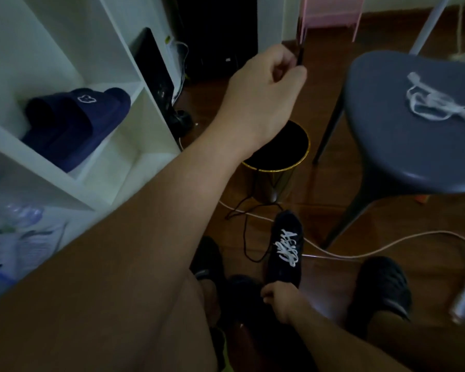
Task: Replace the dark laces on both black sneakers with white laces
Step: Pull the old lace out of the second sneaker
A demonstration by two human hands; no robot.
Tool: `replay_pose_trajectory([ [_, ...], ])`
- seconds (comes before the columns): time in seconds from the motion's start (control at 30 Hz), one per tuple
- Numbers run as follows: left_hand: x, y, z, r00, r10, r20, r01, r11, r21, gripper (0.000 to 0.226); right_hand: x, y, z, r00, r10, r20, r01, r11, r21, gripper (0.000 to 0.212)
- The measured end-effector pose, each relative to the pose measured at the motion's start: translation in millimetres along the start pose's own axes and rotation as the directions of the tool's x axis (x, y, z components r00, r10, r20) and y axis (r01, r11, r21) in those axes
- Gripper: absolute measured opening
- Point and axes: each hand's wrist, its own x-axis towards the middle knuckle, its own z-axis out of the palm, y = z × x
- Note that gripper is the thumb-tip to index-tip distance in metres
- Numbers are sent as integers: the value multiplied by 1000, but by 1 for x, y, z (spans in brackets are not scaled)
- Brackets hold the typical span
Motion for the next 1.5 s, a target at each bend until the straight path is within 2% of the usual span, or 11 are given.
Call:
replay_pose_trajectory([
  [0.23, 6, 8, 1, 998, 28, 51, -25, 998, -61, 20, 3, -16, -32, 960, 70, -270, 8, 961, 277, 46],
  [0.37, 3, 14, 1, 989, -59, 133, 89, 967, -238, 18, 11, -62, -119, 886, 68, -460, 304, 663, 684, 93],
  [0.5, 2, 8, -8, 979, -133, 157, 186, 900, -395, 10, -13, -102, -196, 864, -104, -493, 380, 776, 503, 20],
  [0.6, 13, -16, -23, 960, -201, 194, 211, 977, -31, 33, -56, -113, -247, 917, -239, -319, 347, 874, 340, 30],
  [0.73, 9, -37, -32, 663, -431, 611, 248, 898, 364, 87, -129, -124, -305, 892, -381, -244, 437, 865, 245, 12],
  [0.83, -8, -46, -13, 534, -428, 729, 147, 896, 418, 57, -178, -139, -342, 826, -443, -347, 548, 774, 317, 11],
  [1.1, -2, -21, -27, 823, -204, 530, 465, 777, -423, 27, -170, -120, -352, 793, -112, -599, 603, 288, 744, 26],
  [1.27, 13, -10, -45, 922, -220, 319, 385, 597, -704, 25, -102, -96, -255, 912, -219, -346, 406, 593, 695, 59],
  [1.33, 24, -22, -51, 943, -293, 156, 323, 702, -635, 22, -93, -95, -230, 958, -254, -133, 272, 660, 700, 63],
  [1.43, 32, -48, -65, 974, -195, -120, 192, 981, -29, 17, -93, -92, -226, 956, -287, -70, 263, 720, 643, 40],
  [1.5, 29, -53, -70, 971, -232, 59, 211, 946, 248, 27, -89, -93, -240, 933, -310, -181, 356, 862, 360, 29],
])
